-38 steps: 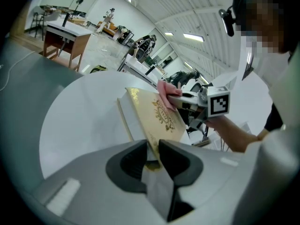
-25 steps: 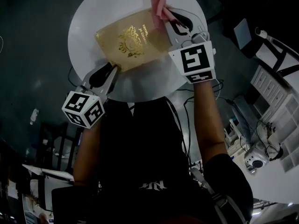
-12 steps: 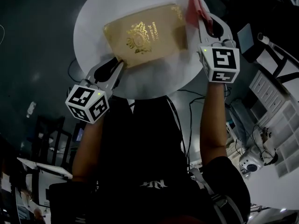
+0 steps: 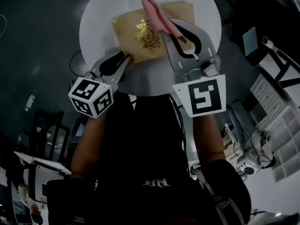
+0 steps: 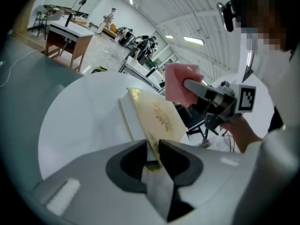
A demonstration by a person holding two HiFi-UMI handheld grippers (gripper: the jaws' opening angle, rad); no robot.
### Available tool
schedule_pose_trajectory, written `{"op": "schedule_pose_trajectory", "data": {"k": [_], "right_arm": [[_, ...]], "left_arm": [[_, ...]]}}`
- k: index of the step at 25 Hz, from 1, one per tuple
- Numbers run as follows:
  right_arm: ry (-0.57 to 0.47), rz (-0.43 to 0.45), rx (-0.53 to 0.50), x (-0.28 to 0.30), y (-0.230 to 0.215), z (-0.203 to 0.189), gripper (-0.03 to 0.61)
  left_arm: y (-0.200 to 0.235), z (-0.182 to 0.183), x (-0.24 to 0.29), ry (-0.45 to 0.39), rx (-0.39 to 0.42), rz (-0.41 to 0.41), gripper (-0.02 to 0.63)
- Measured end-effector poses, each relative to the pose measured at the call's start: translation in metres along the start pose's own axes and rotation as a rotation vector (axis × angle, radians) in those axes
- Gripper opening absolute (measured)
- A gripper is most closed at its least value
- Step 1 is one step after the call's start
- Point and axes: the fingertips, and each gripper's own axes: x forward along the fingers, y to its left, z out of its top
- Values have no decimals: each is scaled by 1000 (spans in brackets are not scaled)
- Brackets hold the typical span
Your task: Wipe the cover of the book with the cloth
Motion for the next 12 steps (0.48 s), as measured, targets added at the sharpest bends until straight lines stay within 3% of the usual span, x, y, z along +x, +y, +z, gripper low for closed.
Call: {"op": "schedule_pose_trajectory", "data": {"k": [5, 12], "right_arm": [[83, 123, 49, 21, 59, -8, 14], [112, 200, -6, 51, 111, -23, 14]], "left_arm": [[1, -2, -2, -3, 0, 1, 82], [0, 0, -1, -8, 4, 3, 83]]}}
